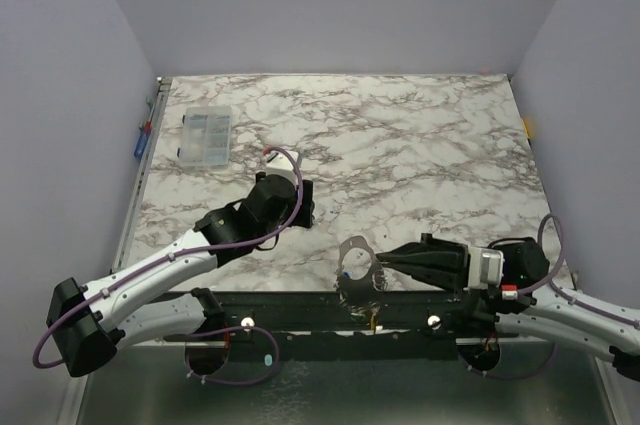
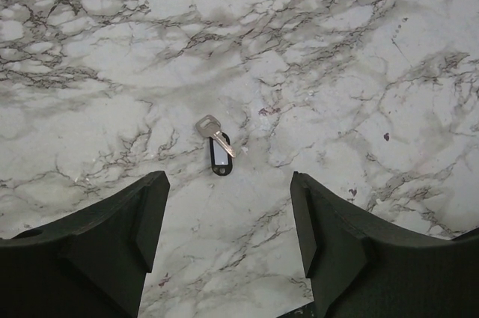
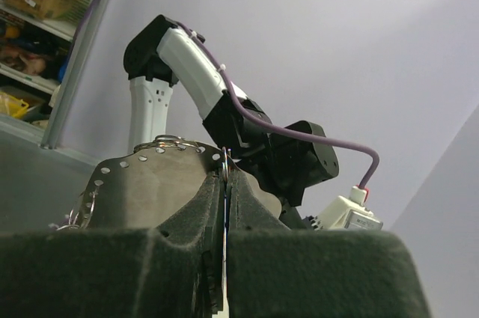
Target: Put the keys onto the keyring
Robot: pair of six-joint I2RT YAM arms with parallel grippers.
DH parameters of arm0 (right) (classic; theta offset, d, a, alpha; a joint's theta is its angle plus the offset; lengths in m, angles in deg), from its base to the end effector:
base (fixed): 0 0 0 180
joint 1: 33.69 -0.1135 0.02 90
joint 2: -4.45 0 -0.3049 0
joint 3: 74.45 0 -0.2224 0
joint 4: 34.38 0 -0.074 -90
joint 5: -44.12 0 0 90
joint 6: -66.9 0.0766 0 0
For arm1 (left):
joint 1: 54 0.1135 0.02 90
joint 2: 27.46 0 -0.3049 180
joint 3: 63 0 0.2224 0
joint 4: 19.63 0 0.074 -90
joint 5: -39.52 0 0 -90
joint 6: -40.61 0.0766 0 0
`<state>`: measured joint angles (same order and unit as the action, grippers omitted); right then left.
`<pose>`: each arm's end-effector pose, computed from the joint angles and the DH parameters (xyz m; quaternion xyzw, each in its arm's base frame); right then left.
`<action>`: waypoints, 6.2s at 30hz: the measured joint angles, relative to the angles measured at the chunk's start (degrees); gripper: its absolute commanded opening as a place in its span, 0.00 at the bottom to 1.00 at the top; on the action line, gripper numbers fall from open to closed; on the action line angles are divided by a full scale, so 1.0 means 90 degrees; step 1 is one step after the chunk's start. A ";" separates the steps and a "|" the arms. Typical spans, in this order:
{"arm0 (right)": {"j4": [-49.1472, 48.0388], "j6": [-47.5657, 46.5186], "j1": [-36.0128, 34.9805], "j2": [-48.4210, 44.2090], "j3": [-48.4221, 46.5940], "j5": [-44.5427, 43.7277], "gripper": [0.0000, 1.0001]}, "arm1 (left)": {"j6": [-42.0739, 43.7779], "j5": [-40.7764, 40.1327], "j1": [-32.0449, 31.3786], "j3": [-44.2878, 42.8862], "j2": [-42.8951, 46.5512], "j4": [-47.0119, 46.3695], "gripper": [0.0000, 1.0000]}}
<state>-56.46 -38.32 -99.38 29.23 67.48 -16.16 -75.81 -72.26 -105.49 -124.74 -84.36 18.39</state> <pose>-0.0041 0.0833 0.3738 -0.4612 0.1896 0.4726 0.7267 0.1446 -0.1361 0.3083 0.0997 0.8626 -0.1645 0.4678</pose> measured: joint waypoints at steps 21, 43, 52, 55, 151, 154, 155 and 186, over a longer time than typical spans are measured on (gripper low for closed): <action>-0.4964 0.4328 0.1894 0.4153 -0.0022 0.0267 0.01 | 0.0425 -0.0192 0.0345 0.0440 0.1746 0.0024 0.72; -0.5331 0.5972 0.1897 0.4556 -0.1071 0.2790 0.01 | 0.1239 0.0826 0.0379 0.0418 0.2749 -0.0163 0.66; -0.5328 0.7271 0.1923 0.5136 -0.1355 0.3058 0.01 | 0.1350 0.1209 0.0379 0.0291 0.2693 -0.0340 0.64; -0.5328 0.7327 0.1933 0.5139 -0.1341 0.3050 0.01 | 0.1394 0.1435 0.0381 0.0192 0.2686 -0.0330 0.61; 0.3473 0.2232 0.1974 0.3060 -0.3356 0.1122 0.44 | 0.1875 0.6526 0.0415 -0.0556 0.1307 -0.2195 0.00; 0.3949 0.1987 0.1974 0.3189 -0.3553 0.1078 0.42 | 0.1875 0.6540 0.0415 -0.0554 0.1285 -0.2164 0.00; 0.4095 0.1911 0.1974 0.3206 -0.3582 0.1081 0.42 | 0.1875 0.6540 0.0415 -0.0554 0.1285 -0.2157 0.00; 0.6023 0.1239 0.1974 0.3701 -0.4279 0.1494 0.33 | 0.1923 0.6545 0.0415 -0.0554 0.1282 -0.2157 0.00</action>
<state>-2.25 -27.18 -81.61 62.54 28.97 -2.72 -58.50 -13.35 -101.75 -129.72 -72.82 -1.02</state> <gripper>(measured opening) 0.335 0.018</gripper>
